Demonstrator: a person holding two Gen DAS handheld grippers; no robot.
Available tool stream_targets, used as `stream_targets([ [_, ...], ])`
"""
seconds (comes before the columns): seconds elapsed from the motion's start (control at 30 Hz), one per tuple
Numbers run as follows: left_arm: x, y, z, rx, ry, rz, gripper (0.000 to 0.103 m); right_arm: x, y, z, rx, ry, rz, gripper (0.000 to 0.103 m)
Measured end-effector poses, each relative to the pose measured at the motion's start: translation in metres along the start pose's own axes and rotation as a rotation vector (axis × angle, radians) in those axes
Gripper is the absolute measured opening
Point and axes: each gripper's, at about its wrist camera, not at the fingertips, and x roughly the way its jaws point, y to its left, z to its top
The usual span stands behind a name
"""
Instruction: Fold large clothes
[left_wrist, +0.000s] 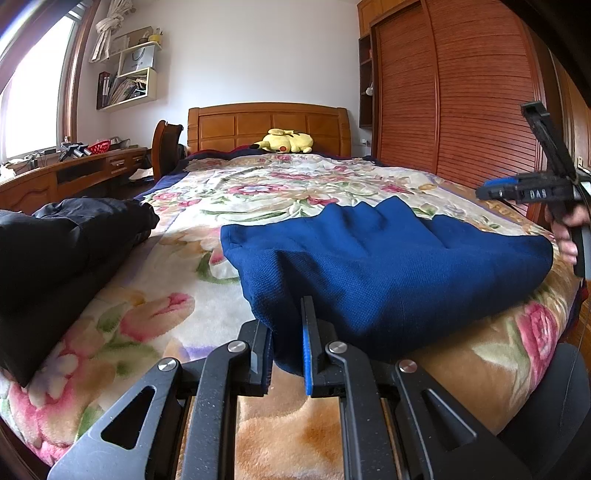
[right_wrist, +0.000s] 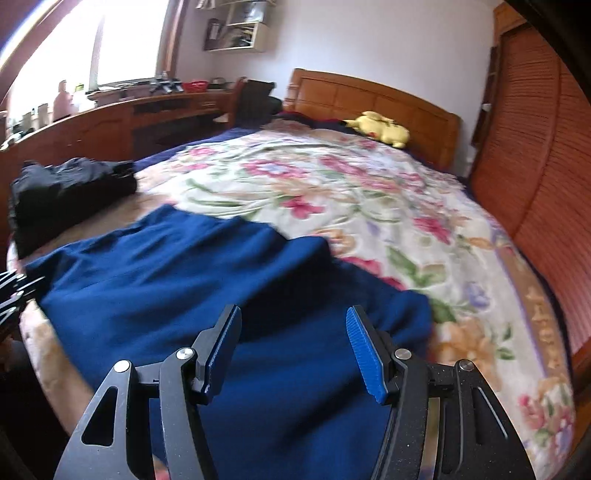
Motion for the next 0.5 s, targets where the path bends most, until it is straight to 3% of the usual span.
stream_targets([
  [0.3, 0.000, 0.000, 0.000, -0.002, 0.000, 0.000, 0.012, 0.021, 0.032, -0.023, 0.045, 0.024, 0.109, 0.061],
  [0.5, 0.000, 0.000, -0.001, 0.001, 0.002, -0.001, 0.013, 0.009, 0.034, -0.037, 0.044, 0.048, 0.078, 0.061],
])
